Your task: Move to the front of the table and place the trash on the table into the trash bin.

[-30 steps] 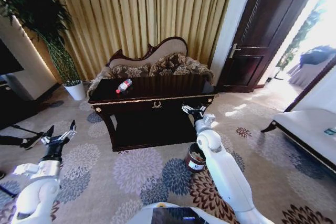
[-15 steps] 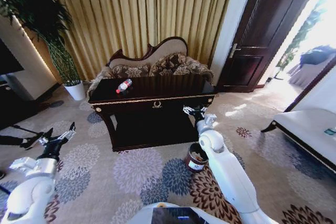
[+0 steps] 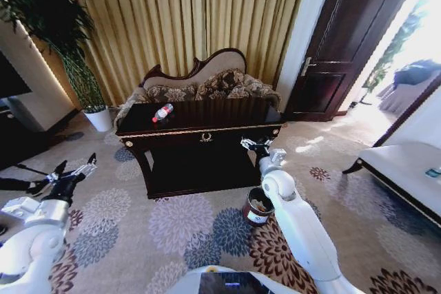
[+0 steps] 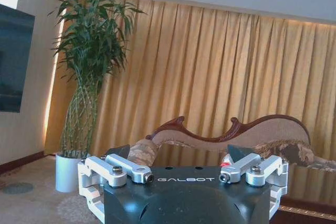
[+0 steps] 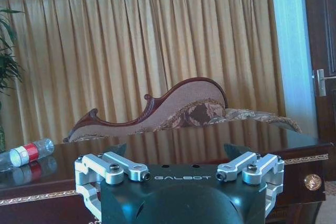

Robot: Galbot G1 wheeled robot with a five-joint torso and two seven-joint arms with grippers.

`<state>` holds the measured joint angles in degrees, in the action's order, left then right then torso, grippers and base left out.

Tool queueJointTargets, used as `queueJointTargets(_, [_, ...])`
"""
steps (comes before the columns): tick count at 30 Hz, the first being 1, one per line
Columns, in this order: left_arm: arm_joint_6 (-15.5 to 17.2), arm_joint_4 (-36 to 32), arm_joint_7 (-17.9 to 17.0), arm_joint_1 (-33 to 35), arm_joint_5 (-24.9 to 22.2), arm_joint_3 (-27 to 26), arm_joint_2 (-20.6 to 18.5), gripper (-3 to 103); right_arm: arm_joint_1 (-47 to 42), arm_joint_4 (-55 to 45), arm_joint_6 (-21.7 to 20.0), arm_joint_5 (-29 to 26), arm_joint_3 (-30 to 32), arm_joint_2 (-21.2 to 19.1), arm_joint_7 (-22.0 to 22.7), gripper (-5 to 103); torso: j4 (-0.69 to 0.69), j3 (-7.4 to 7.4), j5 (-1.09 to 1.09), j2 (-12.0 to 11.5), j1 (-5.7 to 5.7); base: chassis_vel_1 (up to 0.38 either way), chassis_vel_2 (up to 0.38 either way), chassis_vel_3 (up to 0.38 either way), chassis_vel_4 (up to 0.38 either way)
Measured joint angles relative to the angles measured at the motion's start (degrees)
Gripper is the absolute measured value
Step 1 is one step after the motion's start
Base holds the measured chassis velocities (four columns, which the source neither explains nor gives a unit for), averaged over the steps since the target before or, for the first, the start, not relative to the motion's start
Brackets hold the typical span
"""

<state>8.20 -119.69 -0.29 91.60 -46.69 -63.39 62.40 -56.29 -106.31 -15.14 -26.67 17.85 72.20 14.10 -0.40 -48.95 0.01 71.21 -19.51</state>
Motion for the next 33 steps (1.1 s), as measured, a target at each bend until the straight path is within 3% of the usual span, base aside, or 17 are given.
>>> queueJointTargets(33, [-0.35,0.76,0.78,-0.33,0.50,0.84,0.47,100,-1.10,0.42,0.13,1.84,-1.72,0.71,-2.96,100,0.00,0.00,0.00,0.00,0.00,-0.022,0.023,0.023,-0.022])
